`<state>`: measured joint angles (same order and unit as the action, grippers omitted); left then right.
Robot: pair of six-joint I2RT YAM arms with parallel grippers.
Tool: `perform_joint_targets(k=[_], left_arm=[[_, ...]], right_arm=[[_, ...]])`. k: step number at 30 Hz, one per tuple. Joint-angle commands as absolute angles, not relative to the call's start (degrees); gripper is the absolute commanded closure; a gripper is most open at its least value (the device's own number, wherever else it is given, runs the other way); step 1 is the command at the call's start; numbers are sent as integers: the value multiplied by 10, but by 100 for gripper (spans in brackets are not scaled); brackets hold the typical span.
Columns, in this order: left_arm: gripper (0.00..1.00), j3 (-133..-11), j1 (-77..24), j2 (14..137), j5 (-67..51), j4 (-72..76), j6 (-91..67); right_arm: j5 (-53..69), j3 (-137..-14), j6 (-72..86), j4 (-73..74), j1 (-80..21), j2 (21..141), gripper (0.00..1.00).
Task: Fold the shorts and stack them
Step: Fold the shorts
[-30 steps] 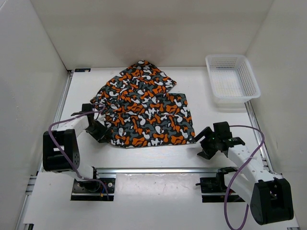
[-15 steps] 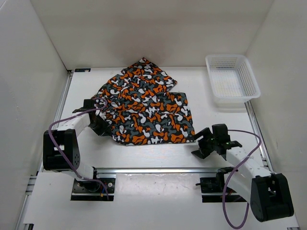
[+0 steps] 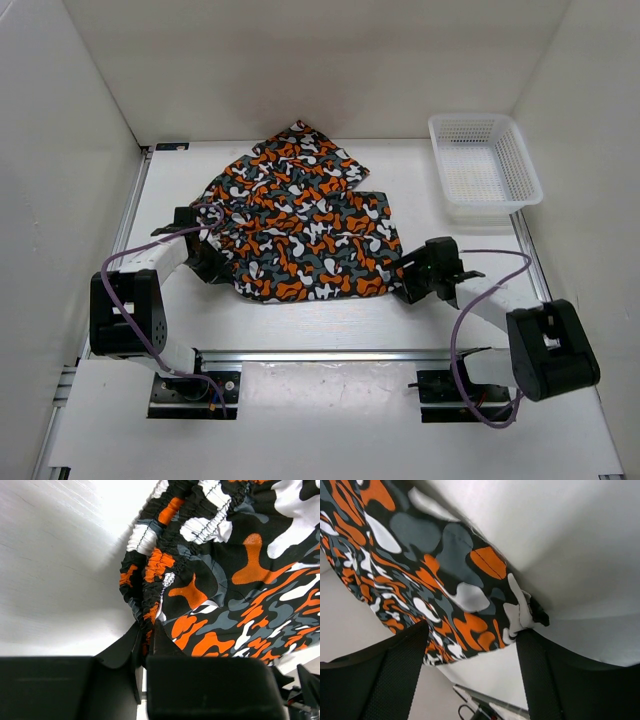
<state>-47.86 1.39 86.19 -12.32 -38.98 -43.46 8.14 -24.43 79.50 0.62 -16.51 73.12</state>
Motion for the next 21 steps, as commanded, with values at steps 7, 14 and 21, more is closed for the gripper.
perform_joint_targets(k=[7,14,21], left_arm=[[90,-497,12,849,-137,-382,-425],[90,-497,12,849,-137,-388,-425],[90,-492,18,837,-142,-388,-414]], right_arm=[[-50,-243,812,53,-201,823,34],[-76,-290,784,66,-201,850,29],[-96,-343,758,86,-207,895,54]])
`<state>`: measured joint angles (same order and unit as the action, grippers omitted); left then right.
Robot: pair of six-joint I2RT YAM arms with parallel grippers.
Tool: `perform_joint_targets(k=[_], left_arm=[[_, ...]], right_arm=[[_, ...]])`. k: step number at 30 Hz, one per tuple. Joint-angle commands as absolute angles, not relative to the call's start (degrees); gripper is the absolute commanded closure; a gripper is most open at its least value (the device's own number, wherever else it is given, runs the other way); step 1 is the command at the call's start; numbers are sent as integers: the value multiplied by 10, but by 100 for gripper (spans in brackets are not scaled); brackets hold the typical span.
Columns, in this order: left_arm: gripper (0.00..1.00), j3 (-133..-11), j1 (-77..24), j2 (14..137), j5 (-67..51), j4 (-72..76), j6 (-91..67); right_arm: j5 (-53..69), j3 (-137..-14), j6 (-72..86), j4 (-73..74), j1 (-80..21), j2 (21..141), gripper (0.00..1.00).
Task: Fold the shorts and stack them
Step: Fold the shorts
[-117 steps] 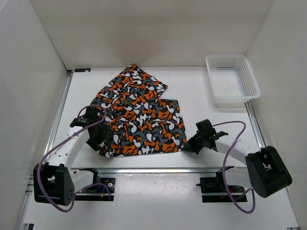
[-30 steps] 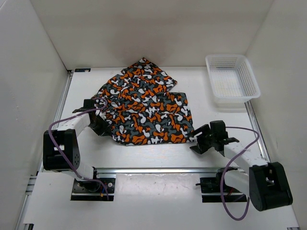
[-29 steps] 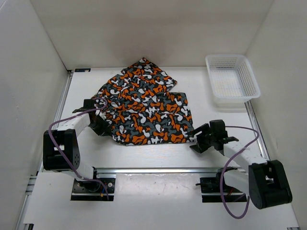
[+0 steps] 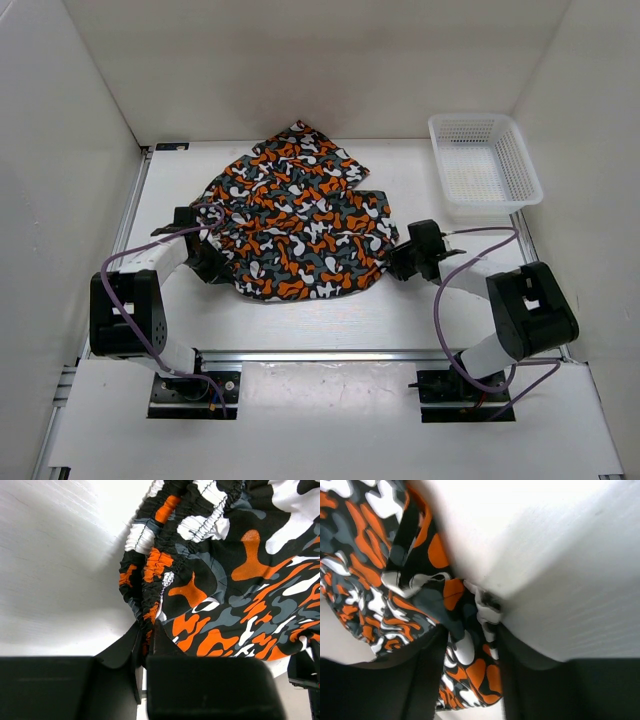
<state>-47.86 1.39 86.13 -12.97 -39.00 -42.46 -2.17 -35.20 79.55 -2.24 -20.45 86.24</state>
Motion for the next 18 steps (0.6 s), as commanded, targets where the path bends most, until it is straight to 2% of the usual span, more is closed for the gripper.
perform_joint_targets(k=[1,2,3,6,7,9,14,18], left_arm=[[90,-492,18,831,-142,-388,-414],[90,-492,18,831,-142,-388,-414],[90,-487,18,831,-142,-388,-409],[90,-487,23,831,-142,-388,-409],[90,-487,23,831,-142,-388,-409],[90,-487,23,826,-148,-393,-409],[90,-505,23,806,-154,-409,-398],[90,-568,23,752,-159,-459,-381]], right_arm=[[-102,-343,752,86,-207,895,58],[-109,-348,752,94,-207,895,62],[-109,-354,752,94,-207,895,71],[-128,-360,742,114,-212,895,82],[-128,-360,742,119,-212,890,93],[-141,-373,737,137,-217,882,100],[-171,-385,705,182,-217,812,100],[-196,-436,650,247,-217,734,100]])
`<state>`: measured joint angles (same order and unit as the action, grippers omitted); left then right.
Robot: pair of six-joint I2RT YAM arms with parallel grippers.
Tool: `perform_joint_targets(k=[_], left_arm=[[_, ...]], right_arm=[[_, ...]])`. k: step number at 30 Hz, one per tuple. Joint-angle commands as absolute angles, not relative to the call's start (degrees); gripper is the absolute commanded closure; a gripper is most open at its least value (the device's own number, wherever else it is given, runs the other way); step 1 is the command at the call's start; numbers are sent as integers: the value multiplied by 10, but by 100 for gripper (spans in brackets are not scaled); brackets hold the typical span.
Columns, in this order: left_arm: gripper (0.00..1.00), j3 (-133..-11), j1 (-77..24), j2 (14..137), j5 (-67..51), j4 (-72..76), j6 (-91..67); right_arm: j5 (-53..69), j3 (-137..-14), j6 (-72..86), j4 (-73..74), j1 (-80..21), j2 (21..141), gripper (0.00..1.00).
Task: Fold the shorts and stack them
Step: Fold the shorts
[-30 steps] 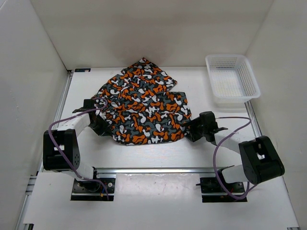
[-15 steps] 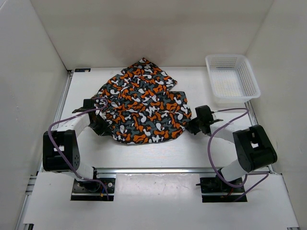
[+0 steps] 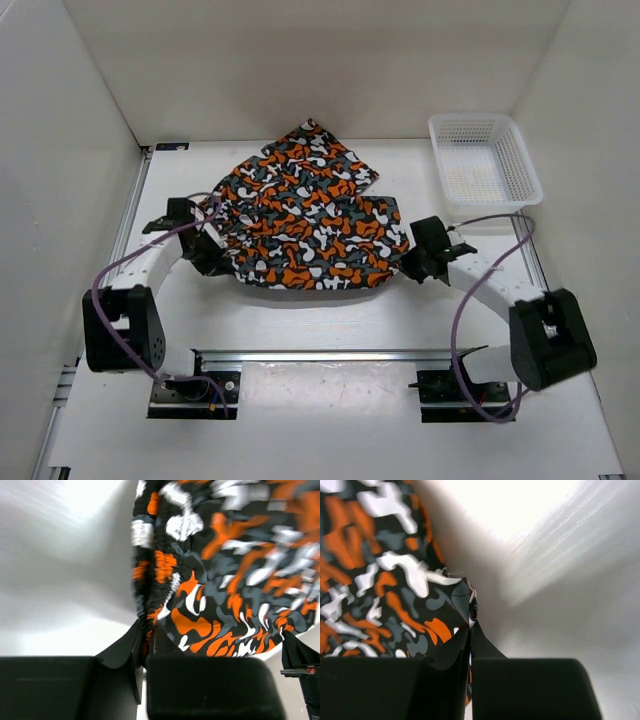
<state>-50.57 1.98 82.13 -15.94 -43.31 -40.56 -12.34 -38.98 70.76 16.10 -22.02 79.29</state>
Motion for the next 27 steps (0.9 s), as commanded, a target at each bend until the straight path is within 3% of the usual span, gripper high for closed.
perform_joint_targets(k=[1,9,13,17,27], left_arm=[[90,-586,23,739,-159,-488,-381],[90,-854,17,633,-152,-615,-355],[90,-1029,11,603,-165,-642,-336],[90,-1128,6,597,-202,-642,-341],[90,-1202,-18,602,-308,-632,-378]], right_arm=[[-202,-460,626,259,-217,699,100],[-257,-653,509,353,-217,557,100],[-270,-783,462,377,-217,504,100],[-281,-894,425,377,-217,483,100],[-270,-1062,386,336,-217,497,100]])
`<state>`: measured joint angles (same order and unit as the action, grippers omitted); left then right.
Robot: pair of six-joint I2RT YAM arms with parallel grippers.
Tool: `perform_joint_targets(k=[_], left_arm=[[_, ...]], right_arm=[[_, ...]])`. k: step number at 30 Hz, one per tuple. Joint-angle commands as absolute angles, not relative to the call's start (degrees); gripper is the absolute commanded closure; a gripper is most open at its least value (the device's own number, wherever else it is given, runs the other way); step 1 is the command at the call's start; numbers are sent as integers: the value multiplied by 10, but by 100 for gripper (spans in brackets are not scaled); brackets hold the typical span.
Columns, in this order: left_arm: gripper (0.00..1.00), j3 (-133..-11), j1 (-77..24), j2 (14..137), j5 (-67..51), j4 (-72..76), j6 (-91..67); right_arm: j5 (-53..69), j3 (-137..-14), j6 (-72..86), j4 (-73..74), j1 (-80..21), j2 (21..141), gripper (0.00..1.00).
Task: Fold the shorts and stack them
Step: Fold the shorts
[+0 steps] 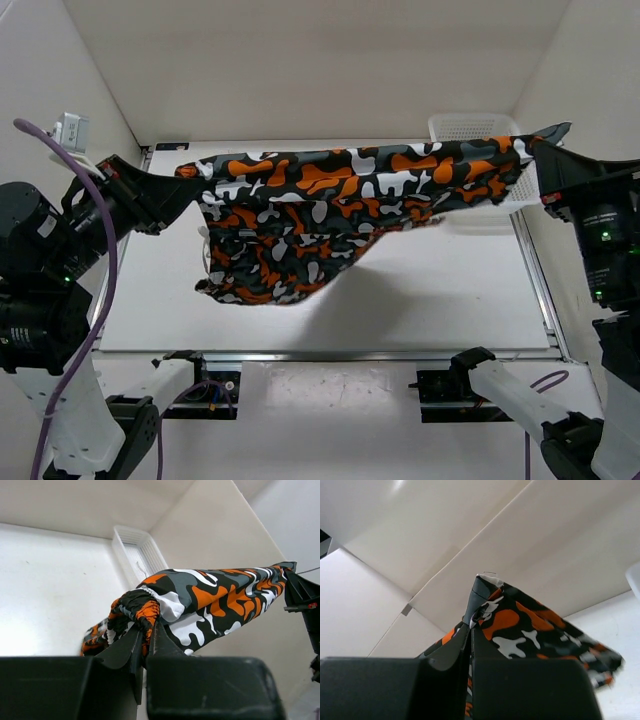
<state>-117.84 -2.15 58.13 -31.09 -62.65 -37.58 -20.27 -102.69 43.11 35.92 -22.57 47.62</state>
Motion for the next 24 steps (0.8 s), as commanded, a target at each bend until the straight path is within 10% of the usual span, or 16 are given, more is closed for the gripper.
perform_joint_targets(k=[1,15,24], left_arm=[[90,-1209,-18,602,-314,-632,-387],[90,-921,-18,693,-222,-518,-433],[90,-1011,-19,1017,-185,-469,-419]], right_arm=[[-270,-1071,386,336,-217,504,100],[-259,-1126,302,319,-181,857,100],[-196,-1203,272,286,-151,1141,100]])
